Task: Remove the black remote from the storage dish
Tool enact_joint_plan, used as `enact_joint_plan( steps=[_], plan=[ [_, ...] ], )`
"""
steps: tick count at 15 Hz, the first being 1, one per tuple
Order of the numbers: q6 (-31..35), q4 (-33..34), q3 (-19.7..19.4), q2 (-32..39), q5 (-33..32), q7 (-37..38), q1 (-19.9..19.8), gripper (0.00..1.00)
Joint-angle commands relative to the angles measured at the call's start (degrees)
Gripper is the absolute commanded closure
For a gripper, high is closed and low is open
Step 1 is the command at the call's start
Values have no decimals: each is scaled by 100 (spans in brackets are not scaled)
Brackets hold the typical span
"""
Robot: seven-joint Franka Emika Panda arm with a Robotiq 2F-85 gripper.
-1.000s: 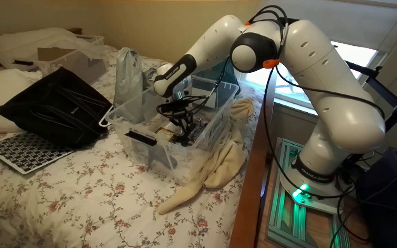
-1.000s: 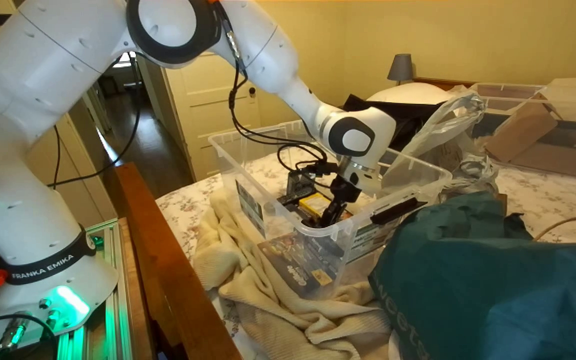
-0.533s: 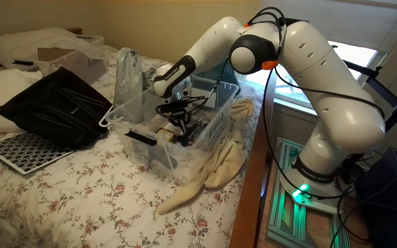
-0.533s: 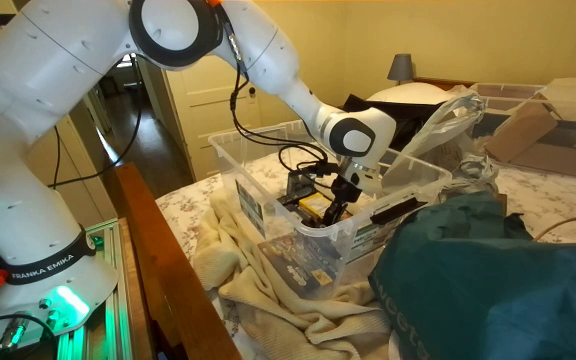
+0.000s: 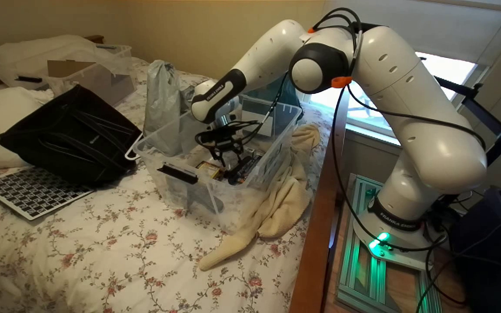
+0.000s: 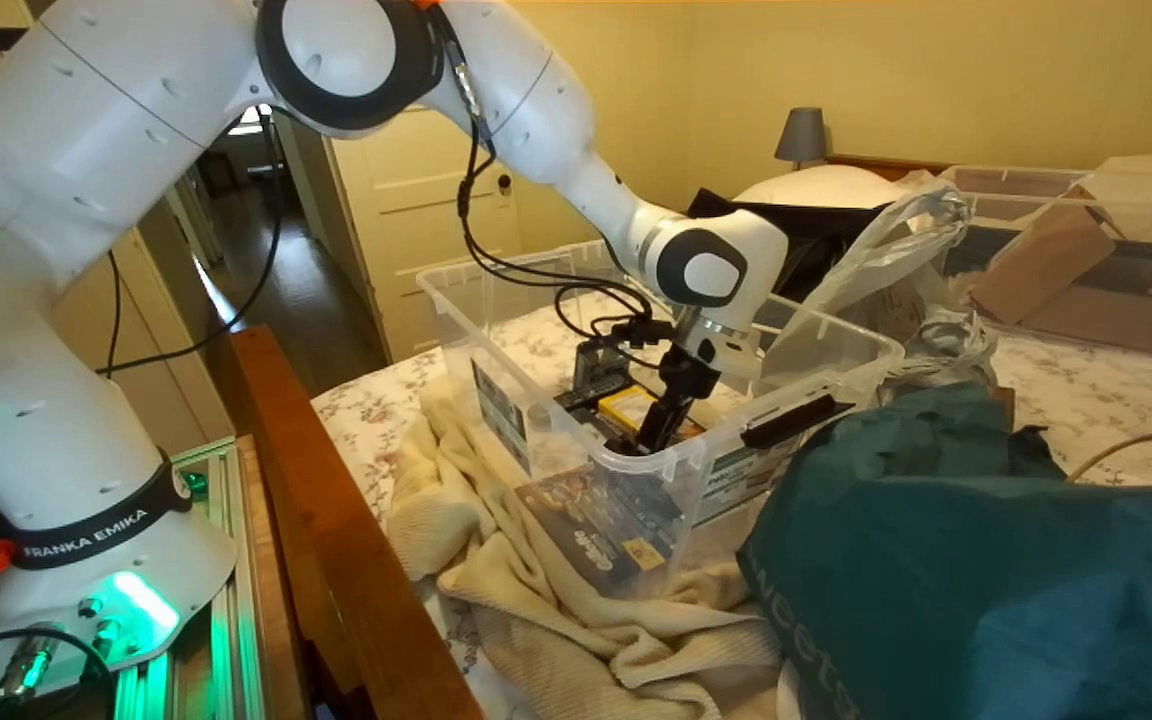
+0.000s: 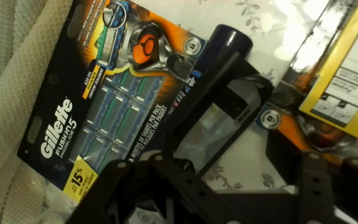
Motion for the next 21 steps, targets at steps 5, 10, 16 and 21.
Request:
enact_joint_plan(
  steps=[5,10,16,21],
  plan=[
    [-629,188,15,150,-66,76,-29,0],
    [-636,265,11,307,-26,115,-64,0],
    [-673,374,34,418,1,144,-78,30],
    [-711,451,32,454,4,177,-82,66]
  ],
)
